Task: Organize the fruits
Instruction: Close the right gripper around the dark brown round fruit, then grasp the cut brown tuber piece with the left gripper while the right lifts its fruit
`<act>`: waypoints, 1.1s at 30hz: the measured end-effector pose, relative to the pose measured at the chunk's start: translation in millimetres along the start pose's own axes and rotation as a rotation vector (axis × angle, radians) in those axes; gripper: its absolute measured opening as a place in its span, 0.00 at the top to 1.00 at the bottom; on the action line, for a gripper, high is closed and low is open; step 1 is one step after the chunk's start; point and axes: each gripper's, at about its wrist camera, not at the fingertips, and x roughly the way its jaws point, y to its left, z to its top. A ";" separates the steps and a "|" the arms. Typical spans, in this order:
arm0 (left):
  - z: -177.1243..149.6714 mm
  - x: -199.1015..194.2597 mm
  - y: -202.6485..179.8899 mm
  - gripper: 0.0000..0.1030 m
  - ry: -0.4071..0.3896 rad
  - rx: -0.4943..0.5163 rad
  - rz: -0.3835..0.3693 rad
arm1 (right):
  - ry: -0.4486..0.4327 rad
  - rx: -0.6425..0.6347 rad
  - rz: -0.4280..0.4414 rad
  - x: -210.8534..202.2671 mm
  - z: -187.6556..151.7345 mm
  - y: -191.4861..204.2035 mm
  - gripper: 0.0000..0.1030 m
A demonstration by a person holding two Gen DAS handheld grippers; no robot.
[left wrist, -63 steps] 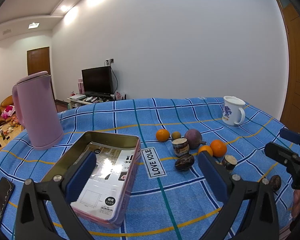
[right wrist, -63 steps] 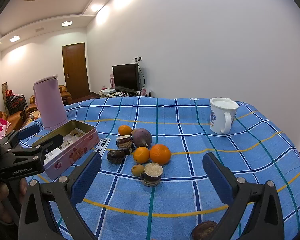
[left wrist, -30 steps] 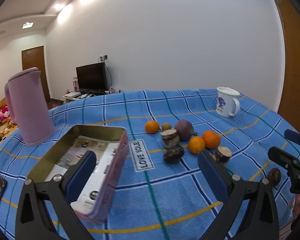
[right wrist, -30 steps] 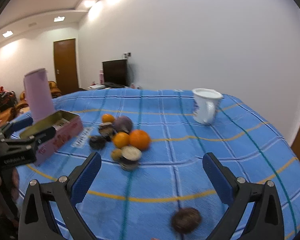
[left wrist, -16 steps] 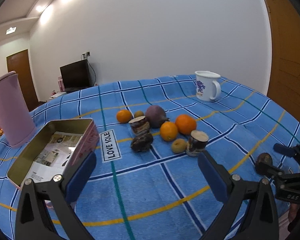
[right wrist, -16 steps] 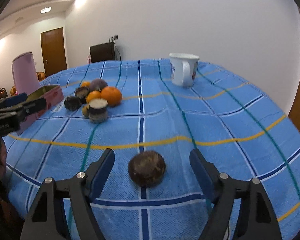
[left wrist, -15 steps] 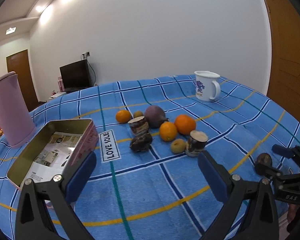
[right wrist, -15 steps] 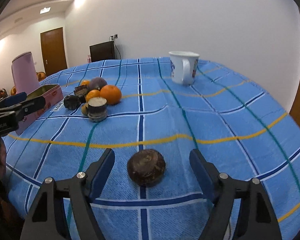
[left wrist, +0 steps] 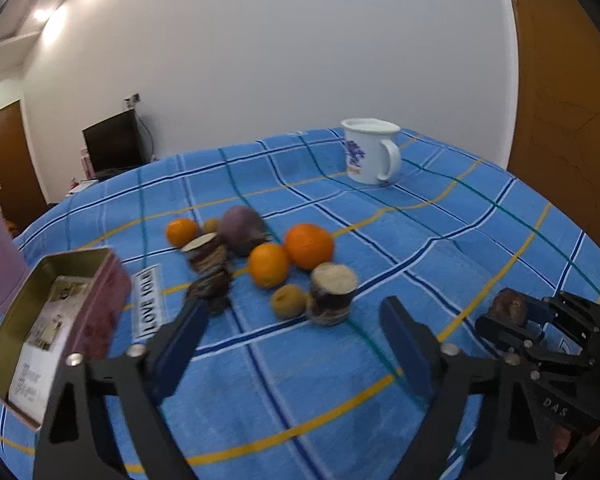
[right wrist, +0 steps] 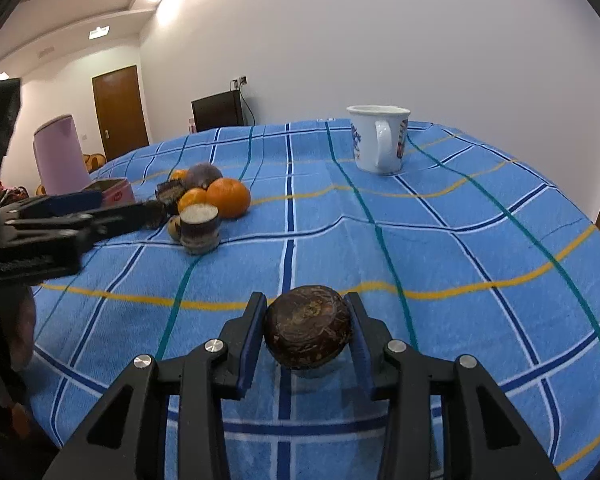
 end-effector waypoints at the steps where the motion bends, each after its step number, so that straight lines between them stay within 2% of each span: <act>1: 2.8 5.3 -3.9 0.20 0.010 0.004 -0.004 | -0.005 0.004 0.002 -0.1 1.4 -1.7 0.60; 7: 13.8 39.9 -22.0 0.38 0.083 0.036 -0.011 | -0.023 0.015 0.015 1.2 6.2 -7.5 0.60; 12: 18.6 59.5 -30.7 0.63 0.140 0.067 -0.007 | -0.032 0.018 0.030 1.8 8.5 -7.6 0.60; 24: 12.6 44.8 -13.0 0.64 0.095 0.024 -0.040 | -0.067 -0.024 0.065 4.7 33.7 15.2 0.60; 33: 12.8 22.1 9.5 0.64 0.037 -0.013 -0.004 | -0.081 -0.066 0.094 7.6 52.0 37.7 0.60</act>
